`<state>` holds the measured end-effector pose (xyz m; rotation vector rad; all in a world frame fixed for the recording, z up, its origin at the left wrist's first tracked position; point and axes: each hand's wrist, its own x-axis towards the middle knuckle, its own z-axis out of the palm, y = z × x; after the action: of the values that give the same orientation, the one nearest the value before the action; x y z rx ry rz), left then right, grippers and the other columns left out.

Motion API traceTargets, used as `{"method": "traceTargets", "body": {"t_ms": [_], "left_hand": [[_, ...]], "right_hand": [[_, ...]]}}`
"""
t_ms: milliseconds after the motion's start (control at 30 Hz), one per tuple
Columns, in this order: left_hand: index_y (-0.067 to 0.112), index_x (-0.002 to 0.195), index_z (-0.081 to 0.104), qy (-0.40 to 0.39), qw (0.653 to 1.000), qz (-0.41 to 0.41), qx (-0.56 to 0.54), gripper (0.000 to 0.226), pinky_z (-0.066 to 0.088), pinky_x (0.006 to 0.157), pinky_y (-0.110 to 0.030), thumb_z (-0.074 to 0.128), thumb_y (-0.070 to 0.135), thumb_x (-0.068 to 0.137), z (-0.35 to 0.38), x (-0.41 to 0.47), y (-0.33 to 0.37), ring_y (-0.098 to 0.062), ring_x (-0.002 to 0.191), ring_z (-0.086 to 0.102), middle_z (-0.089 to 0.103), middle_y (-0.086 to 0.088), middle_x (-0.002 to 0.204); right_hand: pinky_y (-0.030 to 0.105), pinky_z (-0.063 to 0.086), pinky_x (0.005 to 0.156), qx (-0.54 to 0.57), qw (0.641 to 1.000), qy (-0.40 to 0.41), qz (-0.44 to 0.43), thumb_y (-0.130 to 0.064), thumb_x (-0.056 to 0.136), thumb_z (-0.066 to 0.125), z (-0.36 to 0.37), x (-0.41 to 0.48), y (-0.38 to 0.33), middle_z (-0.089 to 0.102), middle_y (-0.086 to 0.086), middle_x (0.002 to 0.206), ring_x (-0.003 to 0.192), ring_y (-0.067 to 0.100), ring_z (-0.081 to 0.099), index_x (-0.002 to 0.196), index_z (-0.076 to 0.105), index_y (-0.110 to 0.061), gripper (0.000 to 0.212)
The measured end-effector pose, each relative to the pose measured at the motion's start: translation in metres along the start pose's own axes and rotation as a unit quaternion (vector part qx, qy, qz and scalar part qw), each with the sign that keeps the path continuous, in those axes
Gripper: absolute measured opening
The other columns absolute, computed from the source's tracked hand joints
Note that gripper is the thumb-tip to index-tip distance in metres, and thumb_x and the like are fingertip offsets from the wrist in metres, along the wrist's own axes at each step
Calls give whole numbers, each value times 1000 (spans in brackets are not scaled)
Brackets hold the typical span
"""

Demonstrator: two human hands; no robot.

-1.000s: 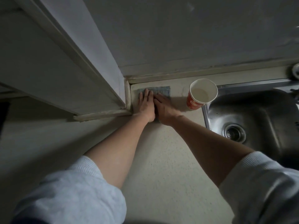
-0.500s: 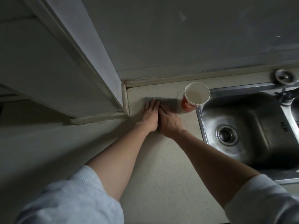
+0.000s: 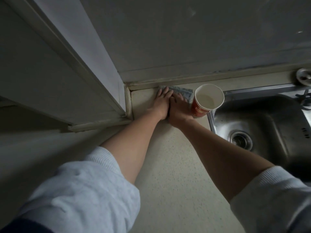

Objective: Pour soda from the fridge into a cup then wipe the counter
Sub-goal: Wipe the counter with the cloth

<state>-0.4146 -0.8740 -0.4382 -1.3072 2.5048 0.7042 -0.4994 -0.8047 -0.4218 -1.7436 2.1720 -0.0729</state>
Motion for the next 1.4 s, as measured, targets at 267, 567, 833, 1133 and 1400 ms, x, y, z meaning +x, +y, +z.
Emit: {"method": "traceTargets", "body": {"t_ms": [267, 567, 833, 1133, 1400], "left_hand": [[13, 157, 3, 49, 998, -41, -26, 63, -7, 122, -31, 34, 12, 103, 23, -77, 12, -27, 152, -9, -7, -4, 165], [17, 158, 4, 34, 998, -37, -35, 62, -4, 123, -34, 36, 14, 104, 49, -112, 64, -28, 152, -6, -6, -1, 166], [21, 158, 2, 24, 1000, 19, -5, 57, -9, 123, -38, 24, 15, 106, 72, -109, 133, -27, 152, -10, -8, 1, 166], [18, 157, -3, 37, 999, -24, -27, 61, -7, 121, -34, 25, 7, 104, 74, -128, 114, -22, 152, -12, -11, 2, 165], [14, 158, 2, 66, 985, -152, -49, 59, 1, 122, -36, 28, 10, 105, 40, -132, 29, -24, 152, -5, -4, -2, 166]], "right_hand": [[54, 38, 106, 87, 994, 47, -53, -13, 77, 67, 28, -65, -9, 53, 19, 134, 130, 39, 45, 138, 48, -2, 64], [46, 21, 120, 68, 996, 18, -60, -30, 86, 61, 26, -125, 30, 31, 10, 155, 148, 29, 20, 147, 33, -13, 69], [50, 24, 118, 68, 997, 44, -4, -36, 83, 60, 20, -167, 93, 33, 6, 154, 147, 26, 22, 149, 31, -14, 75], [47, 18, 121, 86, 994, 39, -46, -26, 82, 71, 22, -169, 65, 30, 12, 156, 148, 32, 18, 151, 27, -8, 84], [42, 8, 123, 58, 987, -15, -147, -30, 91, 62, 33, -106, -13, 15, 7, 162, 150, 25, 3, 155, 15, -13, 82]]}}
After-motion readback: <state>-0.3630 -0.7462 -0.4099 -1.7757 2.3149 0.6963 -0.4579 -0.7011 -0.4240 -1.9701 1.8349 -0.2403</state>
